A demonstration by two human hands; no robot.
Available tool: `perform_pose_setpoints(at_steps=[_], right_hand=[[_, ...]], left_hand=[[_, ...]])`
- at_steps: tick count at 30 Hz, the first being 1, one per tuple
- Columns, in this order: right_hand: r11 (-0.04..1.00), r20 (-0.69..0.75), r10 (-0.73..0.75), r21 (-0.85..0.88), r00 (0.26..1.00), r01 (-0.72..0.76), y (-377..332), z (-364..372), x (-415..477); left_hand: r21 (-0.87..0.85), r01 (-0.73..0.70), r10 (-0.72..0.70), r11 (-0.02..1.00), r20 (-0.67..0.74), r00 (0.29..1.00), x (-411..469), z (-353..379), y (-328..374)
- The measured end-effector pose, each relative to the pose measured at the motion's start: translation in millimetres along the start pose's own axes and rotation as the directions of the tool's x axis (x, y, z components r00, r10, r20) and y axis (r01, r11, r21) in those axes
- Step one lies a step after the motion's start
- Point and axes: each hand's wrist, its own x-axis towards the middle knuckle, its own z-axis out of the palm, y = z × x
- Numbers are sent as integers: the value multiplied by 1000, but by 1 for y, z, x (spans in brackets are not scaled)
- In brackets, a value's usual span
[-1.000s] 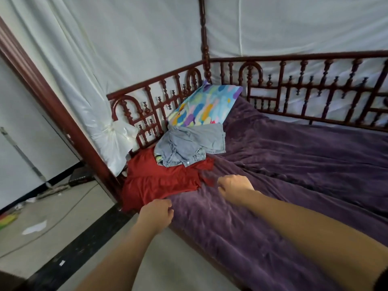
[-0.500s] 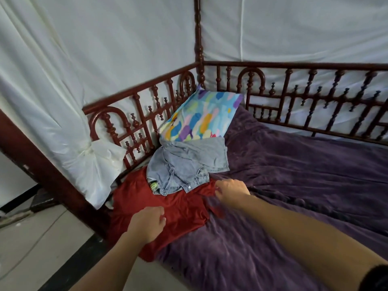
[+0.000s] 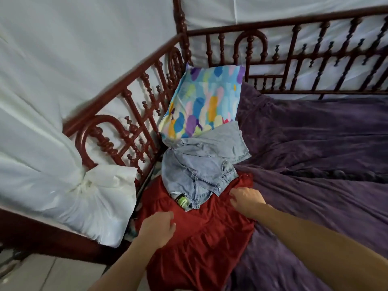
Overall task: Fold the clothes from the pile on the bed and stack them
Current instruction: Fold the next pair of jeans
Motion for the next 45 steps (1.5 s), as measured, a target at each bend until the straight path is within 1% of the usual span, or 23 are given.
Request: perform_pose_setpoints(at_steps=[7,12,15,17,19,21,24,27,29,31,33,36,38,40,42,45], right_hand=[[997,121,77,-33,990,-74,2,45,87],[989,203,141,-68,969,-130,18,96,171],[987,252,129,-131,959,-99,23,128,214],[984,243,103,-165,964,-64,28,148,233],[984,228,92,-168,969,-54,30,167,243],[990,191,94,-124,977,-72,31,179,248],[990,89,142,-6,986,-142,29,176,246],[964,32,245,101,969,-247,29,148,231],[925,-43,315,238,948,-296,27,124,213],[891,-96,343,348,934,-291,20,100,189],[879,-127,355,382,926,-285,9,77,160],[885,-164,371,361,914,-294,-9,44,99],[908,-148,324,325,934,-264,-18,24,47],[943,-81,269,226,960,-245,-21,7,-6],[966,-23,246,87,969,-244,-14,-5,-57],[944,28,325,-74,945,-323,8,-13,-124]], left_hand=[[-63,-100,108,993,131,985,85,39,-15],[6,-145,144,989,118,983,161,80,-21],[47,-117,109,992,155,982,197,110,-27],[51,-103,92,993,182,979,209,129,-32],[22,-97,92,995,163,982,215,143,-37],[-71,-95,103,993,129,986,221,147,-40],[-223,-85,108,971,92,990,222,139,-43],[-308,-55,59,950,6,998,211,111,-44],[-339,-65,43,939,-72,997,200,89,-45],[-370,-108,55,923,-153,987,187,68,-48],[-353,-156,88,923,-200,976,172,49,-50],[-235,-225,188,946,-169,968,142,26,-50],[-185,-298,280,936,-121,952,121,13,-52],[-206,-350,339,914,-85,937,103,0,-57],[-262,-381,379,887,-60,924,86,-14,-56],[-284,-455,461,844,-48,886,60,-34,-29]])
